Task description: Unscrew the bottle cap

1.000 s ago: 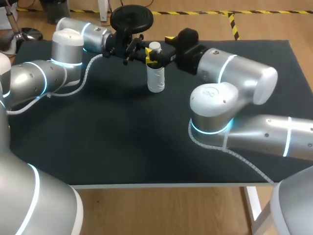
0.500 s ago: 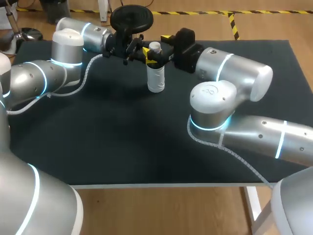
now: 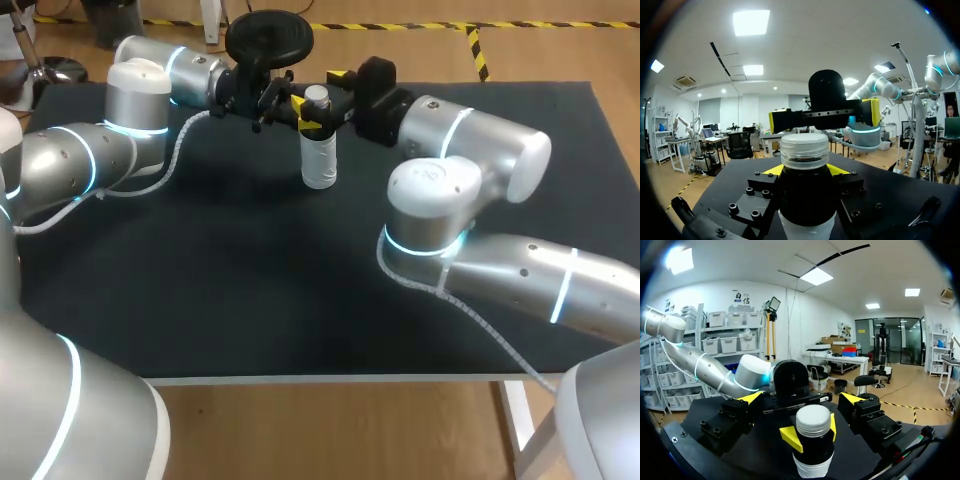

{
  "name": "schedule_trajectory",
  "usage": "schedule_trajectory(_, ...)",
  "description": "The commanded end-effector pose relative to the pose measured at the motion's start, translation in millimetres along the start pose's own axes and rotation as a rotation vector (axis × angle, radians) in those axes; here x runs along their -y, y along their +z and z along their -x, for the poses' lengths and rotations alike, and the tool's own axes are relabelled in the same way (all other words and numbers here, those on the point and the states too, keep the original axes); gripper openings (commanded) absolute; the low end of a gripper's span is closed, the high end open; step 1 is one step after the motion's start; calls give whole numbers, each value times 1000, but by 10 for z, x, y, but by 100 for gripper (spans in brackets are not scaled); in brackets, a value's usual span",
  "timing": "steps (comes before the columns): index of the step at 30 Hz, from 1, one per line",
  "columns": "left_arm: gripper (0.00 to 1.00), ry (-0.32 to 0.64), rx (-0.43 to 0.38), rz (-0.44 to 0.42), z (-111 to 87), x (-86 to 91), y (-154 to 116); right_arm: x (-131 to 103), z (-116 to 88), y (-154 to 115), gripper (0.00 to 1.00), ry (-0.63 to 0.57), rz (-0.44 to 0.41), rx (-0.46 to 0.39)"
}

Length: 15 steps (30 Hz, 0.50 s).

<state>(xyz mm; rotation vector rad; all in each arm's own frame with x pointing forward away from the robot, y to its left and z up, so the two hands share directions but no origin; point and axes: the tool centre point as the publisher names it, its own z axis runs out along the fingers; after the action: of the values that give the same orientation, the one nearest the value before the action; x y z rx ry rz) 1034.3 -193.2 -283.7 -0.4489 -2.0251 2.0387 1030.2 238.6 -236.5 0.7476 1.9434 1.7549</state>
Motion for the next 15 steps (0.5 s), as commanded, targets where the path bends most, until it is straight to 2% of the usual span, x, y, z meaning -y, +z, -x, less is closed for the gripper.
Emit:
schedule_trajectory(1,0,0,6,5,-23,26,10,48,25,22,100,-1,35,-5)
schedule_trajectory(15,0,0,6,5,-23,26,10,121,69,70,100,5,27,-8)
